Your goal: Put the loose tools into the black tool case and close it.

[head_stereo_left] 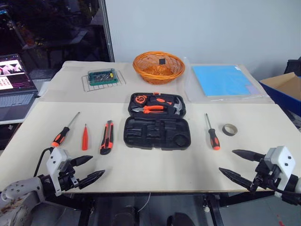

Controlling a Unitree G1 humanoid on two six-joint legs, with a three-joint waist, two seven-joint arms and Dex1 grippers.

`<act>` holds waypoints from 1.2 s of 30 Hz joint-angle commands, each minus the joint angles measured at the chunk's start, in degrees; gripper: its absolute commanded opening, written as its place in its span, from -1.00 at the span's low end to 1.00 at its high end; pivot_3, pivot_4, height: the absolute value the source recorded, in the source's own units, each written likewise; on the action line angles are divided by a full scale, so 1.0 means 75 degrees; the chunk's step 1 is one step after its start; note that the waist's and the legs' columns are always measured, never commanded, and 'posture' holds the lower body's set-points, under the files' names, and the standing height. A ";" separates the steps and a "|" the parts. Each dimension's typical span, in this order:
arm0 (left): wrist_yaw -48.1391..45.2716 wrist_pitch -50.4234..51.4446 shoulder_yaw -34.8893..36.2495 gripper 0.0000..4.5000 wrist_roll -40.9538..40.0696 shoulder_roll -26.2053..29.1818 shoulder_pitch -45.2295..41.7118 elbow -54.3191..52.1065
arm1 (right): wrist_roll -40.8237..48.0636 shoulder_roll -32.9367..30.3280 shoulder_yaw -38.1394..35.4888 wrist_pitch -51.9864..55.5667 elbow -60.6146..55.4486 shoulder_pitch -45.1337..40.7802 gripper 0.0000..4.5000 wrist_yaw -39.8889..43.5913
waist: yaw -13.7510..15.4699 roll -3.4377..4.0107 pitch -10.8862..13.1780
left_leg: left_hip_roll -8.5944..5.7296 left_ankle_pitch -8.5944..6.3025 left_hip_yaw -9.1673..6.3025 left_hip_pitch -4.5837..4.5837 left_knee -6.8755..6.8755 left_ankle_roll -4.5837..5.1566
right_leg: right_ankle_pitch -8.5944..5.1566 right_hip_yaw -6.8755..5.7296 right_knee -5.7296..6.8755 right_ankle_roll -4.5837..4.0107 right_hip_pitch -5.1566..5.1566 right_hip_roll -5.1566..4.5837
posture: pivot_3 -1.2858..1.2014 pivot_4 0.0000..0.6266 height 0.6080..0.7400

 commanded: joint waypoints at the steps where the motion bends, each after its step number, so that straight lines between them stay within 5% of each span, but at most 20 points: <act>1: 0.0393 -0.0007 0.0374 1.00 -0.0177 -0.0115 -0.0168 -0.0057 | 0.0326 0.0068 -0.0244 -0.0037 -0.0307 -0.0263 0.99 -0.0192 | 0.0001 0.0000 0.0000 | 0.0000 0.0000 0.0000 0.0000 0.0000 0.0000 | 0.0000 0.0001 0.0000 -0.0001 0.0000 0.0000 | 0.03 -0.52 1.00; 5: 0.2101 0.1068 0.0958 1.00 -0.0645 -0.0580 -0.0965 0.0054 | 0.1004 0.0293 0.0188 0.0354 -0.0897 -0.1080 0.99 -0.0742 | -0.0005 0.0004 0.0003 | 0.0031 0.0007 -0.0001 -0.0007 0.0005 -0.0010 | 0.0028 0.0001 -0.0001 -0.0008 -0.0008 0.0005 | 0.03 -0.52 1.00; 10: 0.3837 0.3136 0.1302 1.00 -0.0564 0.0109 -0.2411 0.0816 | 0.1299 -0.0002 0.0874 0.0601 -0.1513 -0.2066 0.99 -0.0861 | -0.0008 0.0002 0.0003 | 0.0069 0.0028 -0.0002 -0.0011 0.0008 -0.0041 | 0.0047 -0.0018 0.0010 -0.0012 -0.0022 0.0041 | 0.03 -0.52 1.00; 14: 0.3559 0.3799 0.0345 1.00 -0.0053 0.1426 -0.3807 0.2104 | 0.1675 -0.0530 0.1419 0.0806 -0.1609 -0.2684 0.99 -0.0274 | 0.0006 -0.0016 0.0012 | 0.0066 0.0059 0.0007 -0.0071 0.0008 -0.0026 | 0.0061 -0.0022 0.0032 -0.0010 -0.0102 0.0110 | 0.03 -0.52 1.00; 22: 0.3044 0.3937 -0.1919 1.00 0.1364 0.2111 -0.6124 0.4997 | 0.1755 -0.0760 0.1942 0.0730 -0.1276 -0.3558 0.99 0.0105 | -0.0012 -0.0026 0.0018 | 0.0066 0.0082 0.0021 -0.0149 0.0008 0.0003 | 0.0090 -0.0012 0.0029 -0.0009 -0.0143 0.0071 | 0.03 -0.52 1.00; 25: 0.2911 0.3533 -0.2339 0.68 0.1825 0.1995 -0.6497 0.5607 | 0.1604 -0.0711 0.1941 0.0629 -0.1192 -0.3605 1.00 0.0103 | -0.0011 -0.0025 0.0017 | 0.0069 0.0084 0.0022 -0.0149 0.0008 0.0002 | 0.0091 -0.0012 0.0033 -0.0011 -0.0148 0.0070 | 0.03 -0.52 1.00; 34: 0.2660 0.3034 -0.2276 -0.83 0.2200 0.1539 -0.6894 0.5998 | 0.1557 -0.0463 0.1402 0.0615 -0.1424 -0.2703 1.00 -0.0254 | 0.0095 -0.0025 0.0017 | 0.0061 0.0084 0.0023 -0.0162 0.0008 0.0004 | 0.0093 -0.0019 0.0029 -0.0007 -0.0144 0.0020 | 0.03 -0.52 1.00; 36: 0.2702 0.2860 -0.2063 -0.94 0.2185 0.1434 -0.6911 0.6001 | 0.1499 -0.0399 0.1339 0.0538 -0.1331 -0.2615 1.00 -0.0306 | 0.0096 -0.0025 0.0017 | 0.0063 0.0083 0.0021 -0.0158 0.0009 -0.0002 | 0.0095 -0.0016 0.0031 -0.0006 -0.0140 0.0017 | 0.03 -0.52 1.00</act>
